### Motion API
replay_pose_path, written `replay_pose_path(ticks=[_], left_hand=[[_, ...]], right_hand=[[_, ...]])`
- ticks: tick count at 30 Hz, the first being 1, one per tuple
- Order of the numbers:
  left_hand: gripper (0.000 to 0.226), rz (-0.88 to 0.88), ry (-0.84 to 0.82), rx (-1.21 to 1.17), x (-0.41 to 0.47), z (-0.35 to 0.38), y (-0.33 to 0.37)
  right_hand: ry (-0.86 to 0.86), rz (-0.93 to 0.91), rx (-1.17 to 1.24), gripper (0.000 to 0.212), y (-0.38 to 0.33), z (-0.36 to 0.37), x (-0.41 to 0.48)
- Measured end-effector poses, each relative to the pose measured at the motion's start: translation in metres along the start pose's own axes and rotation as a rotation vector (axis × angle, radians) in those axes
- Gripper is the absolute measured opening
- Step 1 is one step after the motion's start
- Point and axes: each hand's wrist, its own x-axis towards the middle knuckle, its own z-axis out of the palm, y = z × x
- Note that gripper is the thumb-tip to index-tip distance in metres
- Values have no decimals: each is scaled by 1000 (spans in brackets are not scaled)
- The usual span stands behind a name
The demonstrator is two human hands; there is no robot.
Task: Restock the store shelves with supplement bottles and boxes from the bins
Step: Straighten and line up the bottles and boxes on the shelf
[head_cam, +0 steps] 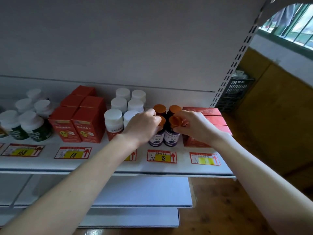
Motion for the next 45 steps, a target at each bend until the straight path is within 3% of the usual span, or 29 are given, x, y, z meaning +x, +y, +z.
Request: replay_pose_path(ticks=[13, 19, 24, 32, 45], left_hand=[[36, 25, -112, 88, 5, -14, -1], [37, -69, -27, -72, 35, -30, -13], [38, -101, -194, -109, 60, -27, -14], [24, -68, -255, -118, 66, -23, -19], [31, -46, -181, -111, 61, -20, -23]], right_hand=[[-11, -13, 43, 30, 1, -8, 2], [103, 202, 51, 37, 5, -20, 30], [-29, 298, 37, 38, 1, -14, 52], [13, 299, 7, 28, 2, -7, 56], [61, 213, -3, 23, 8, -7, 48]])
